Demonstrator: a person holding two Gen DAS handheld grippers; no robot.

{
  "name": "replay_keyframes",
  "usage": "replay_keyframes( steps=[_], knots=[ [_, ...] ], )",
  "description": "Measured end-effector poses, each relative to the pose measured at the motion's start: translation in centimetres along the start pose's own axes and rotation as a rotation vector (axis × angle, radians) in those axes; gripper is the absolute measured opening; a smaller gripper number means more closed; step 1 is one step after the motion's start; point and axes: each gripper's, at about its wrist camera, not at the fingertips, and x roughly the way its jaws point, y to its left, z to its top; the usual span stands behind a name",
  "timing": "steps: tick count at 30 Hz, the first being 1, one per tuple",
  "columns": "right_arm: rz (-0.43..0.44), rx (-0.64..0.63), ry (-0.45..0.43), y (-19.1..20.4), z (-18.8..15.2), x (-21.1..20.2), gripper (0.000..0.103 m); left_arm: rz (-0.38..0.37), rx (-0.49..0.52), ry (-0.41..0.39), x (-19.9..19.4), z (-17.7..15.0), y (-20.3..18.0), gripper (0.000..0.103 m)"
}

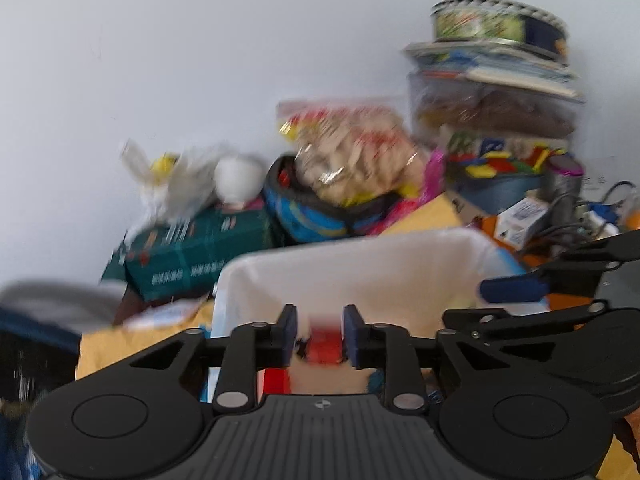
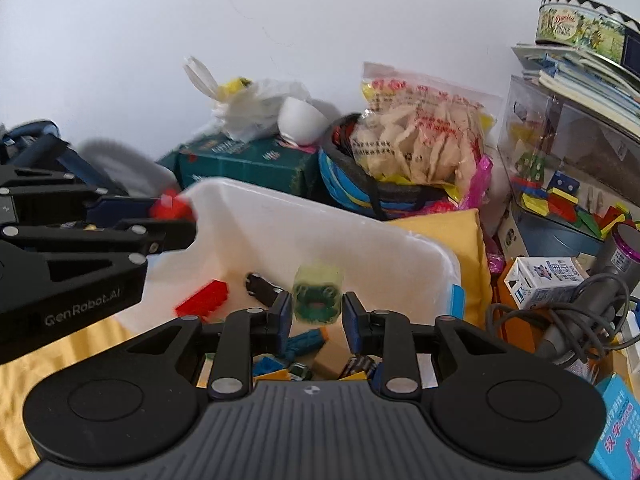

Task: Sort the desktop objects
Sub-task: 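Carry the red cube and frog block over the bin and open both tools, then move both open tools back toward the remaining bricks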

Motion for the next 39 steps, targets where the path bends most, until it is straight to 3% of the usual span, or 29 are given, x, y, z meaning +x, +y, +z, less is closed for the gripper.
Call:
replay_keyframes(
  steps=[2,5,10,14,18,24,28,32,35,39],
  knots=[
    [0.003,0.002,0.008,-0.1,-0.2,0.3,0.038,-0.013,-0.02,0.014,0.0,-0.5,0.5,0.034],
    [0.008,0.01,-0.002,-0.3,-0.4,-0.1,0.038,0.003,-0.001,0.0,-0.8,-1.0,0.6,0.046],
    [0.022,0.001,-0.037,0.0,-0.5,-1.8,0.038,-0.025,-0.04,-0.023,-3.2,-1.9,1.4,0.047],
    [0.042,-0.062,-0.097,1.1,-1.8,-4.7,0.038,-0.041,-0.024,-0.044,-5.5,-4.4,1.3,0.062],
    [0.09,-0.082,-0.071,2.3,-5.0,-6.0,0.038,-0.059,0.0,0.033,-5.5,-8.2,0.8,0.062],
    [0.14,-0.128,0.079,4.5,-11.1,-2.8,0.038,-0.079,0.019,0.175,-3.7,-13.2,0.6,0.061],
    [0.151,-0.218,0.098,6.4,-13.1,-1.0,0.037,-0.097,0.061,0.184,-3.4,-13.8,0.5,0.061],
    [0.154,-0.217,0.082,7.0,-13.0,0.4,0.036,-0.139,0.119,0.178,-2.4,-13.5,-0.1,0.061],
    [0.122,-0.219,0.1,7.1,-12.8,1.6,0.036,-0.178,0.165,0.198,-1.2,-13.3,-0.7,0.051],
    [0.114,-0.221,0.119,6.9,-12.9,2.9,0.036,-0.194,0.215,0.227,0.6,-13.3,-0.9,0.049]
  ],
)
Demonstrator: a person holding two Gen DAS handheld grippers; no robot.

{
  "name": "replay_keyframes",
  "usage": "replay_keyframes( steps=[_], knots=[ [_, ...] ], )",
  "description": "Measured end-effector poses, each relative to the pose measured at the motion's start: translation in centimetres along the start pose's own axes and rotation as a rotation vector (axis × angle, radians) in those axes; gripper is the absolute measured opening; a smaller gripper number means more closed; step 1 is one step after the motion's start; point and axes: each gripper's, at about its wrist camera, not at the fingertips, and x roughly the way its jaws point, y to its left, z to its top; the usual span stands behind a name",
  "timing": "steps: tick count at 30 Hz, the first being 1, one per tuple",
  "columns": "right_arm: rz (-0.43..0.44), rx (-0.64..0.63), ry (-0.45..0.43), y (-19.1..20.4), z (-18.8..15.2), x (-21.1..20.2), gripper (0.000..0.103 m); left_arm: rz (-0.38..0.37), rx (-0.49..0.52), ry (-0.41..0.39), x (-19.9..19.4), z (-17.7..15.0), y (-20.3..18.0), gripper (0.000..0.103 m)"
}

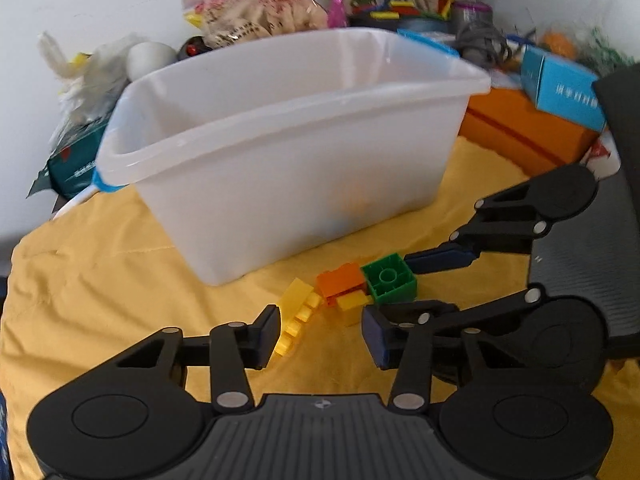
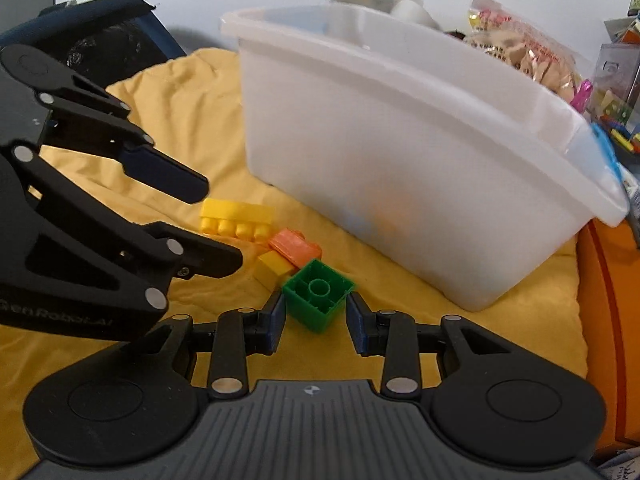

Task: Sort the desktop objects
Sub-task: 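Move both open tools back toward the remaining bricks, then grasp the long yellow brick with left tool while right tool grasps green square brick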

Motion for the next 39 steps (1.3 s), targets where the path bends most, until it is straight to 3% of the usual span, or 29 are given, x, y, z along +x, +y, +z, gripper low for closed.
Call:
replay_keyframes(
  steps=[6,10,12,14,18,22,27,29,34,39],
  knots=[
    [0.03,-0.007,-0.009,-0.5,-0.3,0.8,0.039,-0.004,0.041,0.03,1.9,0.1,1.0,0.048],
    [0.048,0.0,-0.033,-1.3,-0.2,1.3,0.041,0.003,-0.002,0.047,2.9,0.3,2.3,0.047],
    [0.058,0.006,-0.038,-1.4,-0.2,1.5,0.042,-0.03,-0.03,0.09,3.9,0.0,3.0,0.034],
    [0.07,0.014,-0.045,-1.5,-0.1,1.7,0.042,-0.054,-0.047,0.084,4.1,-0.5,3.3,0.031],
    [0.066,0.019,-0.052,-1.5,-0.1,1.6,0.04,-0.046,-0.04,0.067,3.0,-1.2,2.5,0.027],
    [0.073,0.039,-0.044,-1.6,-1.0,0.5,0.021,-0.03,-0.096,0.051,0.1,-2.6,1.0,0.027],
    [0.074,0.057,-0.038,-2.0,-2.7,-2.0,0.021,-0.057,-0.113,0.028,-4.1,-5.6,-2.7,0.027],
    [0.064,0.064,-0.044,-2.0,-2.8,-2.4,0.024,-0.051,-0.114,0.027,-4.5,-6.6,-4.2,0.027],
    [0.064,0.104,-0.103,-2.4,-1.0,-2.0,0.051,-0.038,-0.181,0.041,-4.5,-7.6,-5.3,0.027],
    [0.071,0.154,-0.098,-2.0,1.1,0.7,0.052,-0.021,-0.177,0.047,-4.8,-8.1,-6.1,0.027]
  ],
)
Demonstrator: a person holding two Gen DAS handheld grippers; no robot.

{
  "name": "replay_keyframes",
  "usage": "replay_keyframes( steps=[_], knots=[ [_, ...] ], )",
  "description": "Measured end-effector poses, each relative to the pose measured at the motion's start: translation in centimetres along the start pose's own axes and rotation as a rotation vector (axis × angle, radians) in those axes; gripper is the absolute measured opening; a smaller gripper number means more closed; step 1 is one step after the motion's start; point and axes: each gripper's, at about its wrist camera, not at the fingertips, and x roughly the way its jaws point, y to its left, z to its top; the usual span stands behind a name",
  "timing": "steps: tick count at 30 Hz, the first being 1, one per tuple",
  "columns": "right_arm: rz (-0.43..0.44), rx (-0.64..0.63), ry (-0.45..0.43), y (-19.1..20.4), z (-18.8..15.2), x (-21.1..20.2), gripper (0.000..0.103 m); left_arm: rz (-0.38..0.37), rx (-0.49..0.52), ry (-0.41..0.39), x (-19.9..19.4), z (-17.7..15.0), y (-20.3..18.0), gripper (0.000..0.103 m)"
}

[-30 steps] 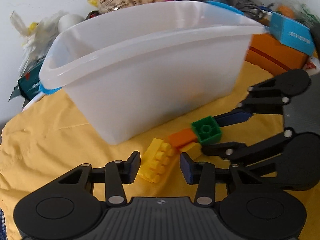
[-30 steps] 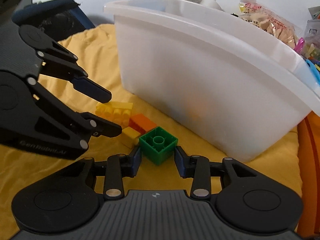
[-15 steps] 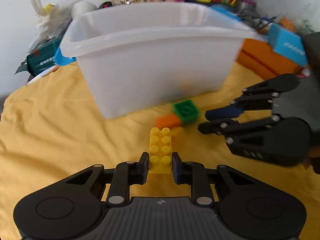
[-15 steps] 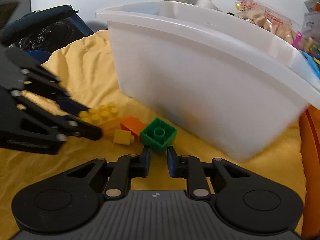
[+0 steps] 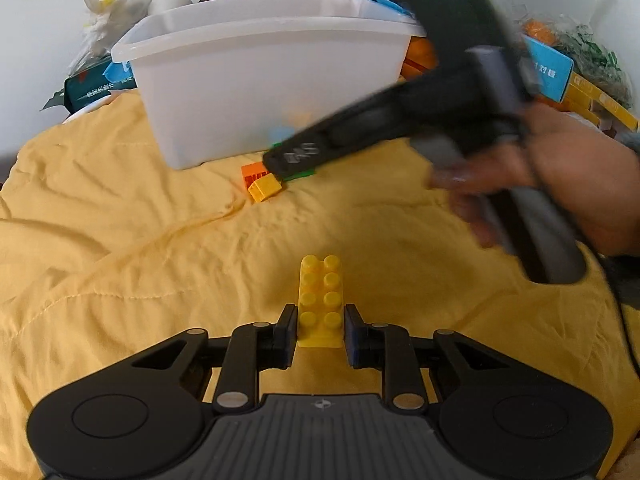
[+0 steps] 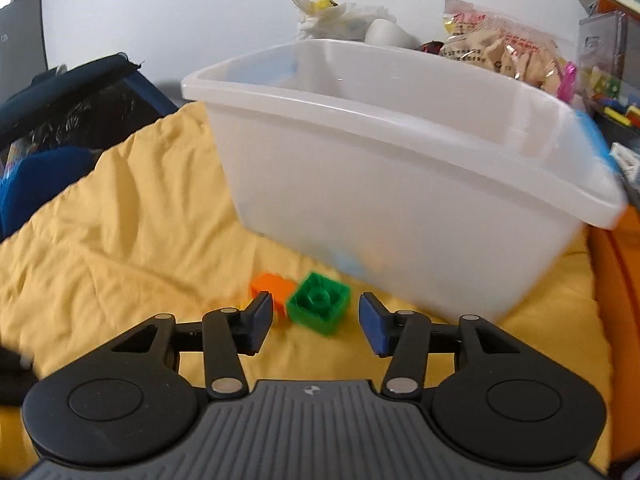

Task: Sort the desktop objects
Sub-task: 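Grasp the long yellow brick with left tool while right tool grasps green square brick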

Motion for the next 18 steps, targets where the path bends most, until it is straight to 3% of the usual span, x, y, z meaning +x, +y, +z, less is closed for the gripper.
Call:
replay_keyframes(
  steps=[4,6,8,12,18],
  knots=[
    [0.005,0.029,0.023,-0.4,0.3,1.8,0.048,0.012,-0.01,0.006,0.3,0.3,-0.2,0.027],
    [0.021,0.026,0.04,-0.5,0.2,1.4,0.04,0.006,-0.016,0.003,0.2,0.1,-0.2,0.027],
    [0.028,-0.009,0.051,-0.2,-0.4,0.5,0.04,-0.002,-0.02,0.006,0.3,-0.2,-0.3,0.027],
    [0.039,-0.034,0.06,0.1,-2.2,-2.7,0.034,-0.015,-0.019,0.008,0.1,-0.3,-1.0,0.027],
    [0.015,-0.007,0.092,-0.3,-6.9,-8.5,0.034,-0.02,-0.017,0.007,0.2,-0.6,-1.9,0.027]
  ],
)
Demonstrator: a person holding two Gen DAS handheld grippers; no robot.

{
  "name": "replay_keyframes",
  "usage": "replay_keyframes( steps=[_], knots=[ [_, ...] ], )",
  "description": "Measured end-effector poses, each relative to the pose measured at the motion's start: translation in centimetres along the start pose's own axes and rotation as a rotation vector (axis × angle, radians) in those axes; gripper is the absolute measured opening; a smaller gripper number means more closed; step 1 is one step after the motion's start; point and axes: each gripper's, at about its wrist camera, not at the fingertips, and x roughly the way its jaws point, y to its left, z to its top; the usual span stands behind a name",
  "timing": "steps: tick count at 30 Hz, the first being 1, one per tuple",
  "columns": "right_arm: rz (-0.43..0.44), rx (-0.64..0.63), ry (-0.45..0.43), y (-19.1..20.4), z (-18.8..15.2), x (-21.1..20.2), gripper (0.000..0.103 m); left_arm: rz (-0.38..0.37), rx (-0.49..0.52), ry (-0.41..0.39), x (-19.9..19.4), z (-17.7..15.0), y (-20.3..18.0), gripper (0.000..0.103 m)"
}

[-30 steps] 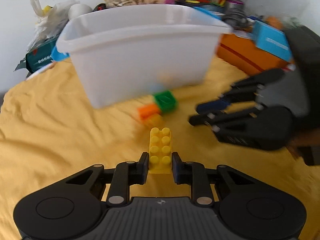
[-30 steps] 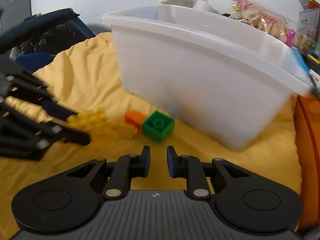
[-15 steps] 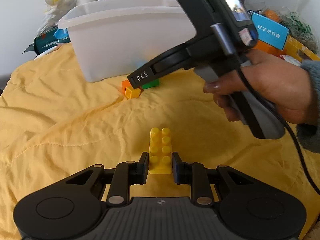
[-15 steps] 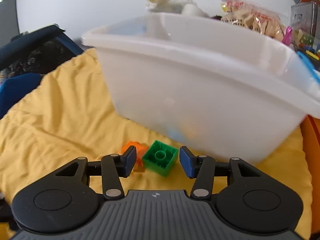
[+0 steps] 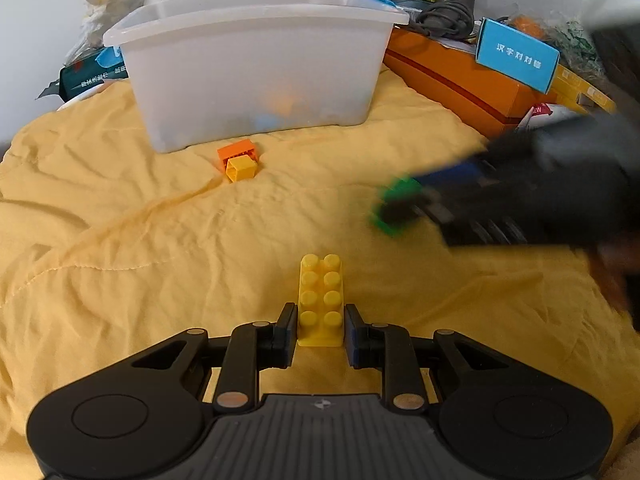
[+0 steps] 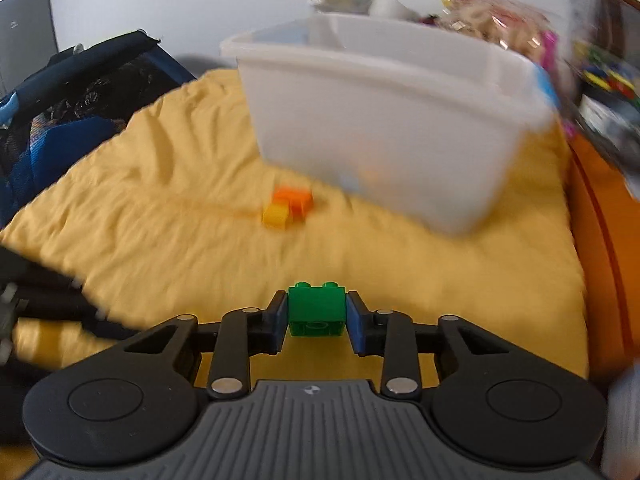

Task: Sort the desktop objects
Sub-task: 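Grasp the long yellow brick with left tool while right tool grasps green square brick, then carry the yellow and green bricks over the bin and open both tools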

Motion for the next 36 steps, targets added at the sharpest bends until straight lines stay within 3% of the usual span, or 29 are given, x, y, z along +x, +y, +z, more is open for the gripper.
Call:
replay_keyframes(
  steps=[4,8,10,12,14,18,20,25,29,36],
  knots=[
    [-0.022,0.024,0.043,0.6,-2.8,-0.3,0.034,0.004,-0.015,-0.01,0.0,0.3,-0.2,0.027],
    [-0.044,0.016,0.023,1.2,-2.9,-0.8,0.035,0.018,-0.008,-0.013,0.3,0.1,-0.6,0.028],
    [-0.052,0.01,0.001,1.3,-2.7,-1.1,0.048,0.022,-0.006,-0.019,0.3,0.0,-0.6,0.029],
    [-0.063,0.012,-0.017,1.4,-2.6,-1.2,0.052,0.02,-0.016,-0.026,0.3,-0.1,-0.5,0.035],
    [-0.068,0.017,-0.015,1.4,-2.7,-1.0,0.052,0.02,-0.015,-0.033,0.3,-0.1,-0.5,0.035],
    [-0.057,0.024,0.034,1.5,-2.9,-0.4,0.035,0.028,0.002,-0.025,0.0,0.1,-0.8,0.027],
    [-0.058,0.018,0.041,1.5,-2.8,-0.9,0.035,0.034,-0.003,-0.034,-0.9,0.7,-0.7,0.027],
    [-0.07,0.025,-0.017,0.9,-0.4,-2.8,0.035,0.04,-0.063,-0.126,-3.7,4.1,0.8,0.027],
    [-0.105,-0.026,-0.076,0.9,2.5,-4.2,0.035,0.068,-0.058,-0.211,-5.7,7.5,1.6,0.027],
    [-0.071,-0.003,-0.187,-0.4,7.6,-5.4,0.035,0.116,-0.028,-0.306,-7.2,12.8,2.7,0.027]
  ],
)
